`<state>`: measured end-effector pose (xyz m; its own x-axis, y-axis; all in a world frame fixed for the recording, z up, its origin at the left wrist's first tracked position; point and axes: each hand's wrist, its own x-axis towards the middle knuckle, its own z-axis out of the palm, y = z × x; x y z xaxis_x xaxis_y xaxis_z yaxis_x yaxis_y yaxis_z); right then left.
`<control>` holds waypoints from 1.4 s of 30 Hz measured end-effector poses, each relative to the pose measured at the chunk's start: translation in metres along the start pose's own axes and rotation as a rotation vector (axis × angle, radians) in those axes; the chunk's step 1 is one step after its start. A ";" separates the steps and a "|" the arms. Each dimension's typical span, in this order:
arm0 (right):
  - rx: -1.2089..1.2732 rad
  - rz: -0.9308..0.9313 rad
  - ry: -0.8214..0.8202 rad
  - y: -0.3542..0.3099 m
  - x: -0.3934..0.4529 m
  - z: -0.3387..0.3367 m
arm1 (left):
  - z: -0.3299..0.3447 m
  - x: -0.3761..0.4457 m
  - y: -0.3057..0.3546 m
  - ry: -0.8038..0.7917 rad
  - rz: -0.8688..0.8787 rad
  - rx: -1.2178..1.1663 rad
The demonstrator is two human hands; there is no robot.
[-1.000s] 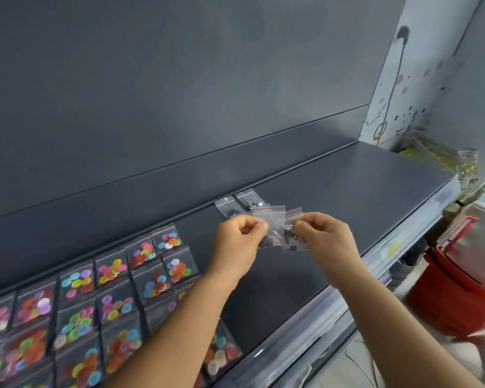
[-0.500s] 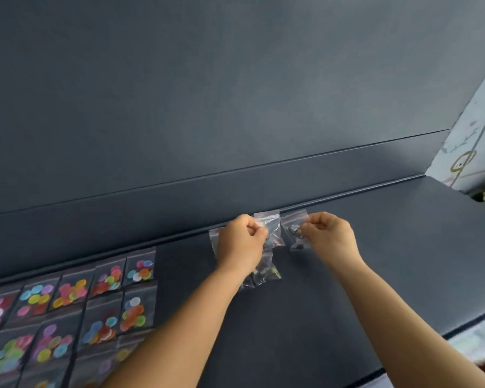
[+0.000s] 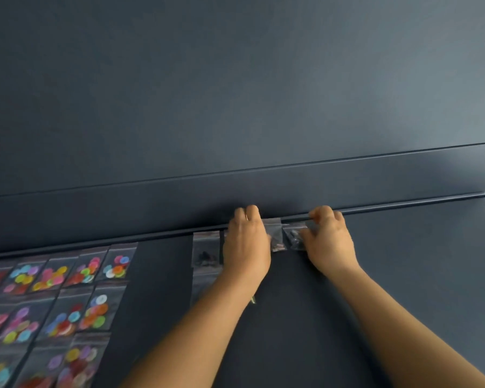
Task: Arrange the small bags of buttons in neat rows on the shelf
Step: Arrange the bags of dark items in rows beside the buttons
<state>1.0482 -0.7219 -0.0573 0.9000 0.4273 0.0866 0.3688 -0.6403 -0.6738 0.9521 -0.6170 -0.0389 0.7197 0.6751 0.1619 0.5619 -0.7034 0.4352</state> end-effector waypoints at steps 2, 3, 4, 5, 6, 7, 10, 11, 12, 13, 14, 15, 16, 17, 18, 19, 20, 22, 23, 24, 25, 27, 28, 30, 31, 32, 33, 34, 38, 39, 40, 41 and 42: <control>-0.063 -0.129 0.012 0.000 -0.005 -0.005 | -0.001 -0.004 -0.003 0.030 0.121 0.060; -0.076 -0.215 0.011 0.000 -0.008 -0.007 | 0.000 -0.007 -0.005 0.010 0.213 0.106; -0.100 -0.298 -0.005 0.001 -0.011 -0.010 | 0.002 -0.010 -0.007 -0.029 0.304 0.145; -0.148 -0.369 -0.036 0.002 -0.014 -0.011 | 0.004 -0.014 -0.008 -0.080 0.368 0.170; -0.216 -0.422 -0.076 0.004 -0.018 -0.011 | 0.005 -0.018 -0.009 -0.130 0.393 0.190; -0.278 -0.454 -0.120 0.007 -0.021 -0.011 | 0.007 -0.021 -0.011 -0.168 0.390 0.206; -0.306 -0.477 -0.193 0.012 -0.027 -0.010 | 0.008 -0.026 -0.013 -0.207 0.361 0.226; -0.305 -0.482 -0.194 0.011 -0.027 -0.011 | 0.008 -0.027 -0.014 -0.202 0.364 0.227; -0.310 -0.493 -0.197 0.010 -0.027 -0.012 | 0.007 -0.027 -0.014 -0.196 0.371 0.227; -0.317 -0.510 -0.204 0.009 -0.027 -0.012 | 0.006 -0.027 -0.014 -0.192 0.379 0.228; -0.328 -0.531 -0.215 0.008 -0.027 -0.012 | 0.005 -0.028 -0.013 -0.193 0.383 0.232; -0.337 -0.548 -0.223 0.008 -0.028 -0.012 | 0.005 -0.028 -0.013 -0.195 0.384 0.235; -0.338 -0.558 -0.223 0.007 -0.029 -0.012 | 0.004 -0.029 -0.013 -0.196 0.380 0.238; -0.327 -0.557 -0.210 0.006 -0.030 -0.012 | 0.004 -0.029 -0.013 -0.194 0.377 0.241; -0.311 -0.547 -0.188 0.005 -0.031 -0.012 | 0.002 -0.030 -0.013 -0.191 0.378 0.243; -0.298 -0.534 -0.164 0.005 -0.032 -0.012 | 0.002 -0.031 -0.014 -0.190 0.378 0.241; -0.292 -0.522 -0.148 0.006 -0.032 -0.012 | 0.001 -0.032 -0.014 -0.189 0.374 0.240; -0.301 -0.522 -0.155 0.007 -0.031 -0.011 | 0.001 -0.033 -0.013 -0.187 0.364 0.239; -0.308 -0.524 -0.173 0.008 -0.030 -0.011 | 0.000 -0.033 -0.013 -0.185 0.366 0.236; -0.312 -0.520 -0.189 0.008 -0.028 -0.011 | -0.001 -0.032 -0.013 -0.183 0.374 0.227; -0.304 -0.508 -0.193 0.007 -0.026 -0.010 | -0.001 -0.031 -0.012 -0.181 0.385 0.213; -0.247 -0.443 -0.174 0.006 -0.022 -0.009 | -0.003 -0.030 -0.012 -0.174 0.404 0.178; -0.211 -0.404 -0.159 0.005 -0.019 -0.009 | -0.003 -0.030 -0.011 -0.167 0.402 0.155; -0.167 -0.350 -0.150 0.004 -0.016 -0.007 | -0.004 -0.028 -0.010 -0.134 0.371 0.111; -0.155 -0.341 -0.152 0.003 -0.016 -0.005 | -0.005 -0.026 -0.010 -0.109 0.348 0.097; -0.145 -0.339 -0.151 0.003 -0.015 -0.004 | -0.004 -0.022 -0.009 -0.088 0.326 0.091; -0.138 -0.342 -0.147 0.002 -0.015 -0.003 | -0.003 -0.019 -0.009 -0.082 0.311 0.097; -0.136 -0.346 -0.146 0.002 -0.014 -0.001 | -0.002 -0.014 -0.009 -0.091 0.304 0.108; -0.180 -0.340 -0.218 -0.001 -0.012 0.002 | 0.006 -0.007 -0.011 -0.191 0.255 0.156; -0.196 -0.337 -0.233 -0.001 -0.012 0.002 | 0.008 -0.007 -0.012 -0.194 0.242 0.174; -0.206 -0.334 -0.241 -0.002 -0.011 0.002 | 0.010 -0.008 -0.013 -0.192 0.231 0.192; -0.211 -0.329 -0.249 -0.003 -0.010 0.001 | 0.011 -0.009 -0.013 -0.187 0.221 0.209; -0.215 -0.324 -0.259 -0.004 -0.010 0.001 | 0.012 -0.009 -0.013 -0.183 0.214 0.221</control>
<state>1.0377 -0.7226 -0.0560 0.6530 0.7547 0.0633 0.6858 -0.5538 -0.4722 0.9429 -0.6165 -0.0568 0.8804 0.4705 0.0591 0.4509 -0.8692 0.2031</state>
